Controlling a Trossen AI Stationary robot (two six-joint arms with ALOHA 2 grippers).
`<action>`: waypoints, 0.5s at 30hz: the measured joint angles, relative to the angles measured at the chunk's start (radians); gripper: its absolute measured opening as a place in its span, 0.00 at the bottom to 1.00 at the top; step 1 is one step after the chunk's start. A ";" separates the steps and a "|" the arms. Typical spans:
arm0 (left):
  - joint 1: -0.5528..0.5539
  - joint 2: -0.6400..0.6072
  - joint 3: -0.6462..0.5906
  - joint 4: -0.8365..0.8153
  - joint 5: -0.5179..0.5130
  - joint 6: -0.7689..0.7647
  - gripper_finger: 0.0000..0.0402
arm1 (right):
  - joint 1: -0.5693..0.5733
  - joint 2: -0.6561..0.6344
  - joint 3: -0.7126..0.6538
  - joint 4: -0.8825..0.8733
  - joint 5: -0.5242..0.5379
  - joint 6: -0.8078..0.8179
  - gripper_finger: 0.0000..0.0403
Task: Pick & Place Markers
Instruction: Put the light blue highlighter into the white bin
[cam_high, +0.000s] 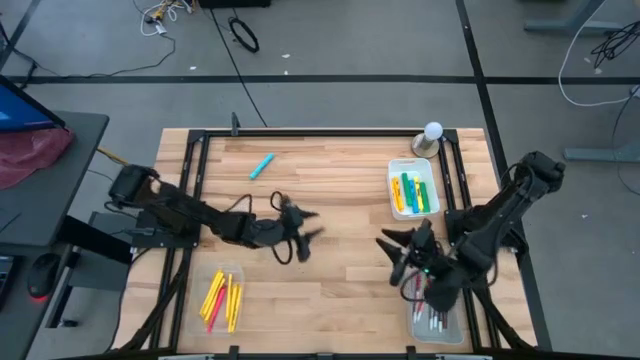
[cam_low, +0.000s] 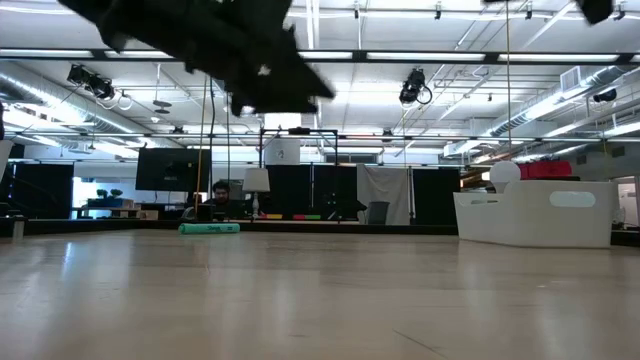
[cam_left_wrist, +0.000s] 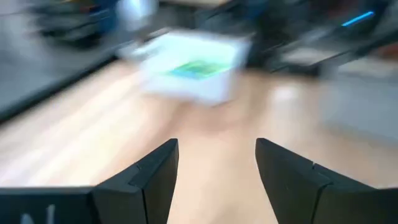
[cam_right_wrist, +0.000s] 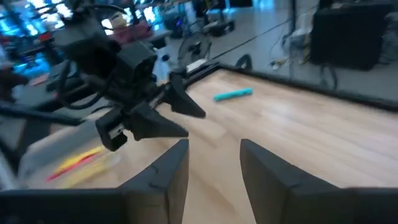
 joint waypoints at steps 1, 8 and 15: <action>0.008 -0.035 0.000 -0.103 -0.057 -0.016 0.55 | -0.022 0.000 -0.027 0.067 0.004 -0.040 0.36; 0.212 -0.210 0.000 -0.700 -0.066 -0.156 0.53 | -0.164 0.000 -0.240 0.542 -0.182 -0.210 0.36; 0.501 -0.175 -0.029 -0.902 0.051 -0.225 0.48 | -0.218 0.000 -0.392 0.870 -0.360 -0.251 0.36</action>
